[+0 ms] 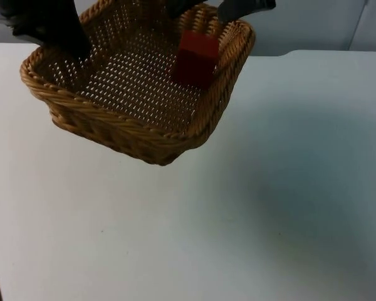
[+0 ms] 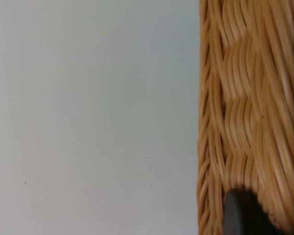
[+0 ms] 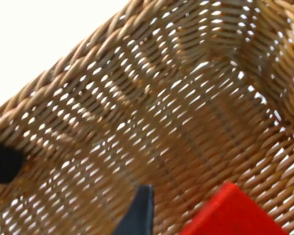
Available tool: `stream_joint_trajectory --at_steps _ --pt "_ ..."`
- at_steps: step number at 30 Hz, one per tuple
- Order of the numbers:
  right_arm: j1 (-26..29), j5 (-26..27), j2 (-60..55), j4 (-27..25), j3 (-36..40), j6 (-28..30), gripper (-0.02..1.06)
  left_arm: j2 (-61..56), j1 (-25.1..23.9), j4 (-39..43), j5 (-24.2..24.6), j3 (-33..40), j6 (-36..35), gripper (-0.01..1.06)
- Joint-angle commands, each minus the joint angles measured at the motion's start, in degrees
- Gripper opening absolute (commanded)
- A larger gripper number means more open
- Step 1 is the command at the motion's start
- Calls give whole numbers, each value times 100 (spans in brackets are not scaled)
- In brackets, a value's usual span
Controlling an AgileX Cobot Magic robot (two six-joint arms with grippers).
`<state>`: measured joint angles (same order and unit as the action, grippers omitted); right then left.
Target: Pick up the basket with the left hand and place the cube into the basket with the right hand.
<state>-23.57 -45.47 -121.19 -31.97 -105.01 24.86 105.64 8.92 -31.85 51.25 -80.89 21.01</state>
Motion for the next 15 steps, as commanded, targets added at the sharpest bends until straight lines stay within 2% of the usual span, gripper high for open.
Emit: stream_joint_trajectory --at_steps 1,2,6,7,8,9,11,12,14,15 --pt "5 65 -4 22 -282 -96 82 -68 17 -230 -56 -34 -21 0" --pt "5 65 -4 22 -282 -96 82 -68 17 -230 -56 -34 -21 0" --pt "325 -495 -4 114 -1398 -425 82 -68 17 -230 -76 -34 -21 0" --pt "459 -635 -4 238 -1735 -614 82 -68 17 -230 -92 -34 -21 0" --pt "459 -635 -4 238 -1735 -614 82 -68 17 -230 -92 -34 -21 0" --pt "602 -768 -4 456 -2006 -839 81 -68 17 -230 -128 -34 -21 0" --pt "970 -1103 -4 1311 -2721 -1572 67 -68 17 -230 -267 -34 -21 0" --pt "970 -1103 -4 1311 -2721 -1572 67 -68 17 -230 -267 -34 -21 0" --pt "1306 -1423 -4 2177 -3100 -2122 43 -68 17 -230 -380 -34 -21 0" --pt "1465 -1609 -4 2438 -3250 -2388 25 -68 17 -230 -420 -34 -21 0"
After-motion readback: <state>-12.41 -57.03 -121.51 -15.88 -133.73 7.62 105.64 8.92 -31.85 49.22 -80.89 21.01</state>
